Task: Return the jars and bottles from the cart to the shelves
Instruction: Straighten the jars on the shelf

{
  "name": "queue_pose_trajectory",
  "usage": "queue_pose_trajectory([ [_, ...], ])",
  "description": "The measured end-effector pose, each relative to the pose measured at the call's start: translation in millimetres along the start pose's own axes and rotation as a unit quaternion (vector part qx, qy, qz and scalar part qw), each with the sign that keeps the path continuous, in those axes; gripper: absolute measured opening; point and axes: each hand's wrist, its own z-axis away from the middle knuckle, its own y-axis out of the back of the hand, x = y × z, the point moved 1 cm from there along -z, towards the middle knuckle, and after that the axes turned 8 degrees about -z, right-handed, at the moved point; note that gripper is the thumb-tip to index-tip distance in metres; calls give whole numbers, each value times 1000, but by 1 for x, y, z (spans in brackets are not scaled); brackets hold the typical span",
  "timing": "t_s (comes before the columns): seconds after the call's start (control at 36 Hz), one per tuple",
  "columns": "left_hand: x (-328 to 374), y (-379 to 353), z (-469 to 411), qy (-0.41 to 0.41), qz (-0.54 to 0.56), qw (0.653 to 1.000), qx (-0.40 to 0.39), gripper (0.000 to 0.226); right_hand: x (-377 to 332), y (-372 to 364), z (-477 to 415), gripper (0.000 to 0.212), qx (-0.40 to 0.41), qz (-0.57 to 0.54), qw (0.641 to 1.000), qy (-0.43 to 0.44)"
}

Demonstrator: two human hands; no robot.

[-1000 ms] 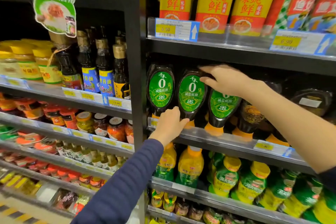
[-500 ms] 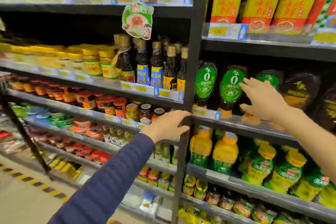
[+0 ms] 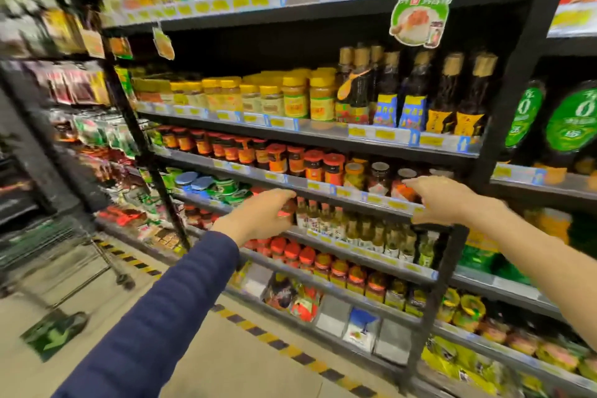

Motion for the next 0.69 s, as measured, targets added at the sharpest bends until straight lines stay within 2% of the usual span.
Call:
queue_pose_trajectory([
  [0.17,-57,10,7,37,-8,999,11,63,-58,6,-49,68,-9,-2,999,49],
  [0.31,-97,19,-18,53,-26,998,5,68,-88,18,-92,84,9,8,996,86],
  [0.69,-169,72,-148,32,-49,996,72,68,-104,79,-223,79,69,-42,988,134],
])
